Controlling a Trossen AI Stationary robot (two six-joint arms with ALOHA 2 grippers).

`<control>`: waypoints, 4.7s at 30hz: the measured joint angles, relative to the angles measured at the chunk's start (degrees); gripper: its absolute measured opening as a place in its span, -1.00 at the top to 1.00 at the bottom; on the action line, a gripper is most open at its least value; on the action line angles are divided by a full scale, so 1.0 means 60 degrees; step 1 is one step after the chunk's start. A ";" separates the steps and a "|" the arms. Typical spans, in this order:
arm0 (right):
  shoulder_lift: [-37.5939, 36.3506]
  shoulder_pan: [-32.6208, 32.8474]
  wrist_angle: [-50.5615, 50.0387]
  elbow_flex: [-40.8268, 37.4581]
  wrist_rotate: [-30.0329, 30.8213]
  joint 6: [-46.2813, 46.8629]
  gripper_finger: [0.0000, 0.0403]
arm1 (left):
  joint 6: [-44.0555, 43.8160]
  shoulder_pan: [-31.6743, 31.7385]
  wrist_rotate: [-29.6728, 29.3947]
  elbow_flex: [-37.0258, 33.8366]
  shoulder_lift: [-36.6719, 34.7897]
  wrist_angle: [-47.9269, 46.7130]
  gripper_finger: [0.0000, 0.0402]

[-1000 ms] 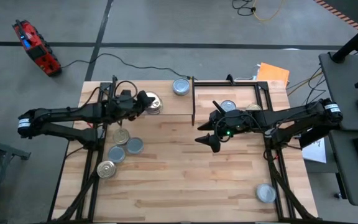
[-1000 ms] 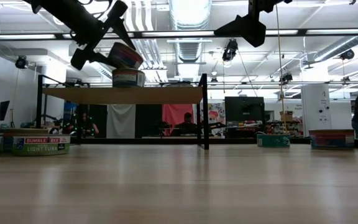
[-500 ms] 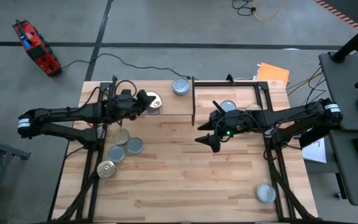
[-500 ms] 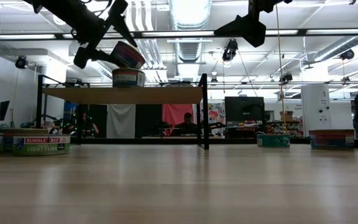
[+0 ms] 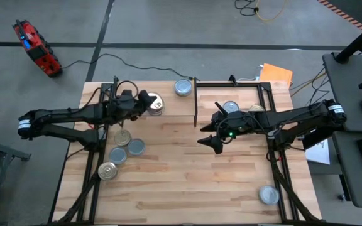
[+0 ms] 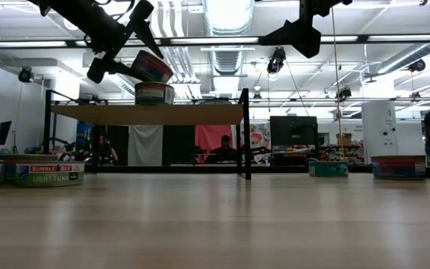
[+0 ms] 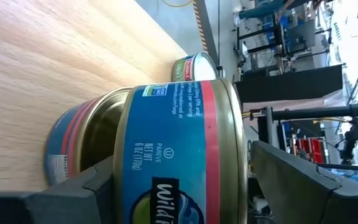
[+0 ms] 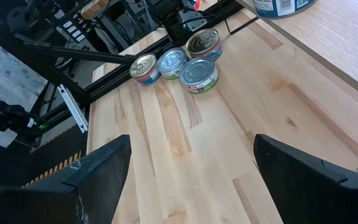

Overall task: Stack canned seafood by type on shelf
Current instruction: Stack the blue and pink tuna can on top of the blue and pink tuna can on the shelf

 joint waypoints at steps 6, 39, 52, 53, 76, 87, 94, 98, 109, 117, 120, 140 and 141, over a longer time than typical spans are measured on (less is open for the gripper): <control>0.0000 -0.0003 -0.0007 0.0000 -0.0001 -0.0002 -0.64 | 0.0184 0.0000 -0.0002 0.0000 0.0004 -0.0069 -0.41; 0.0000 -0.0108 -0.0032 0.0000 0.0008 -0.0053 -0.67 | -0.0710 -0.0025 0.0004 0.0000 0.0784 0.0827 -0.57; 0.0000 -0.0105 -0.0117 0.0000 -0.0009 -0.0020 -0.68 | -0.0554 -0.0015 0.0621 0.0000 0.0558 0.0354 -0.57; 0.0000 -0.0105 -0.0120 0.0000 -0.0009 -0.0020 -0.68 | -0.0506 -0.0015 0.0666 0.0000 0.0540 0.0319 -0.57; 0.0000 -0.0105 -0.0116 0.0000 -0.0009 -0.0032 -0.70 | -0.0360 0.0120 -0.0018 0.0004 0.0608 0.0306 -0.57; 0.0000 -0.0105 -0.0112 0.0000 -0.0009 -0.0027 -0.70 | -0.0589 0.0109 0.0317 -0.0004 0.0623 0.0657 -0.57; 0.0000 -0.0105 -0.0112 0.0000 -0.0009 -0.0020 -0.70 | -0.0589 0.0157 0.0793 -0.0004 0.0619 0.0518 -0.57; 0.0000 -0.0105 -0.0112 0.0000 -0.0012 -0.0015 -0.70 | -0.0498 0.0157 0.0827 0.0231 0.0623 0.0191 -0.57; 0.0000 -0.0105 -0.0112 0.0000 -0.0020 -0.0013 -0.70 | 0.0326 0.0218 0.0820 0.1878 0.0747 -0.3335 -0.57; 0.0000 -0.0105 -0.0112 0.0000 -0.0023 -0.0013 -0.70 | 0.0500 0.0219 0.0887 0.2160 0.1122 -0.3553 -0.57; 0.0000 -0.0105 -0.0112 0.0000 -0.0023 -0.0013 -0.70 | 0.0500 0.0219 0.0996 0.2160 0.1264 -0.3573 -0.57; 0.0000 -0.0102 -0.0255 0.0000 -0.0024 -0.0005 -0.70 | 0.1112 0.0215 0.0922 0.2182 0.1315 -0.3894 -0.57; 0.0000 -0.0105 -0.0255 0.0000 -0.0024 -0.0005 -0.70 | 0.1112 0.0215 0.0922 0.2182 0.1318 -0.3897 -0.57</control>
